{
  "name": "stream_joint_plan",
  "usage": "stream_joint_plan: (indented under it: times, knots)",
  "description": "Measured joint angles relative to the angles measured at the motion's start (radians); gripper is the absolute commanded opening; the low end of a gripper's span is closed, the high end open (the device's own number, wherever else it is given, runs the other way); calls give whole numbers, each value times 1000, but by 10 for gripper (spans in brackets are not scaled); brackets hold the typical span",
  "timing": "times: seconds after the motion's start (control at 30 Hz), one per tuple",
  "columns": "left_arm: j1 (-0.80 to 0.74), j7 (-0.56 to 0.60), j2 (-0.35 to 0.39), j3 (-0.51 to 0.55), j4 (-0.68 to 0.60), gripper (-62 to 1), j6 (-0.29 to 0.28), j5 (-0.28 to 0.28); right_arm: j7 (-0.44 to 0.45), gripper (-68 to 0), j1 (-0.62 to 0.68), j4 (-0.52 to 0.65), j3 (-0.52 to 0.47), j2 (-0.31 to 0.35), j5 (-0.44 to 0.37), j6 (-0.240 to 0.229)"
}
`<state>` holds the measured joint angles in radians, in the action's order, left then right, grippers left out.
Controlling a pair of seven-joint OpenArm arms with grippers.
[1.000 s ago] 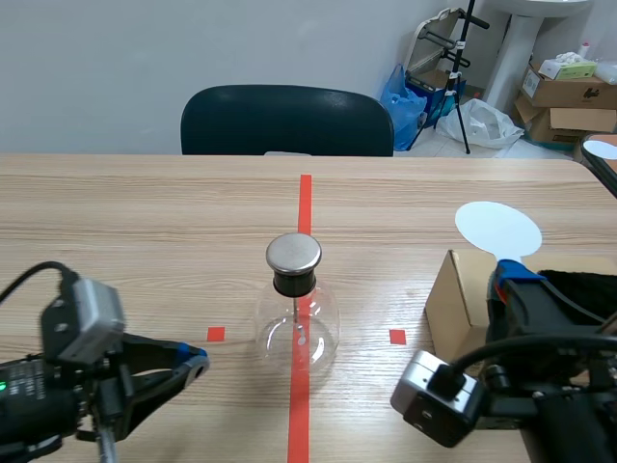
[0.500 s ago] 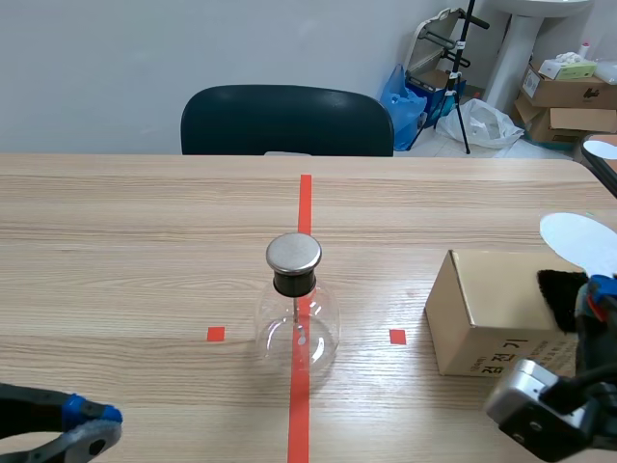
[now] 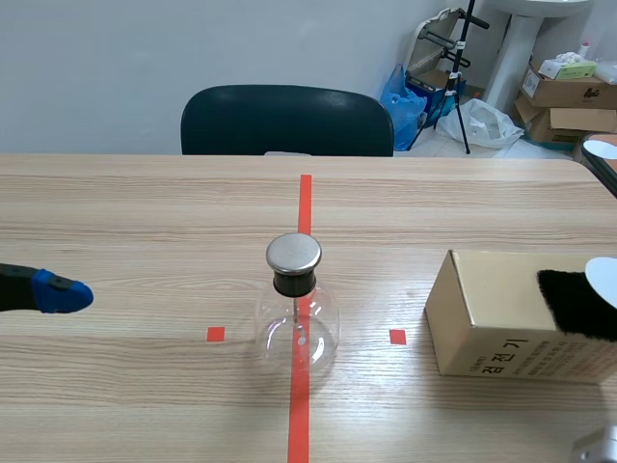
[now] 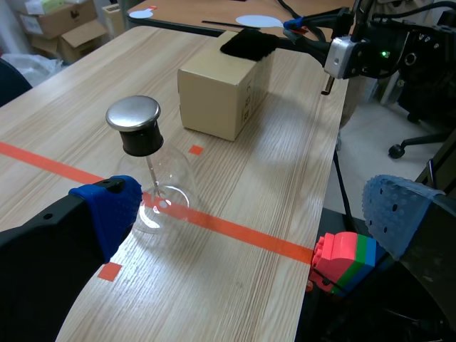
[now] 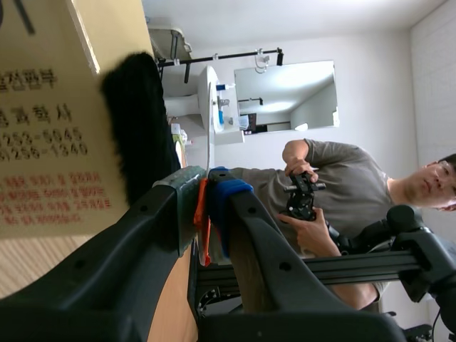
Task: Do the electroscope experiment
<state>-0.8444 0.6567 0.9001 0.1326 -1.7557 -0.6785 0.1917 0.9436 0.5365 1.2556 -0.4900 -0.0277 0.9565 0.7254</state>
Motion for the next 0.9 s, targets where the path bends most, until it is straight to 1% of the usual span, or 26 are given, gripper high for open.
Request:
stream_joint_plan:
  times: [0.07,0.1,0.33,0.43,0.6,0.7,0.8,0.9]
  knots:
    - [0,56,0,0,0,14,0,1,24,-665,-19,-33,-23,0,1,0]
    - [2,59,0,0,0,14,0,2,24,-665,-28,-50,-29,0,0,0]
    - [5,58,0,0,0,14,0,0,45,-665,-88,-108,-31,25,5,0]
    - [5,58,0,0,0,14,0,0,47,-665,-95,-121,-31,25,46,0]
    - [5,58,0,0,0,14,1,0,46,-665,-92,-145,-25,25,58,0]
    - [5,58,0,0,0,14,1,0,21,-665,-92,-148,-25,25,87,0]
    - [6,58,-5,0,0,14,3,0,11,-665,-92,-156,-25,25,87,1]
    - [8,58,-16,0,0,14,15,0,-18,-665,-90,-159,-25,25,87,1]
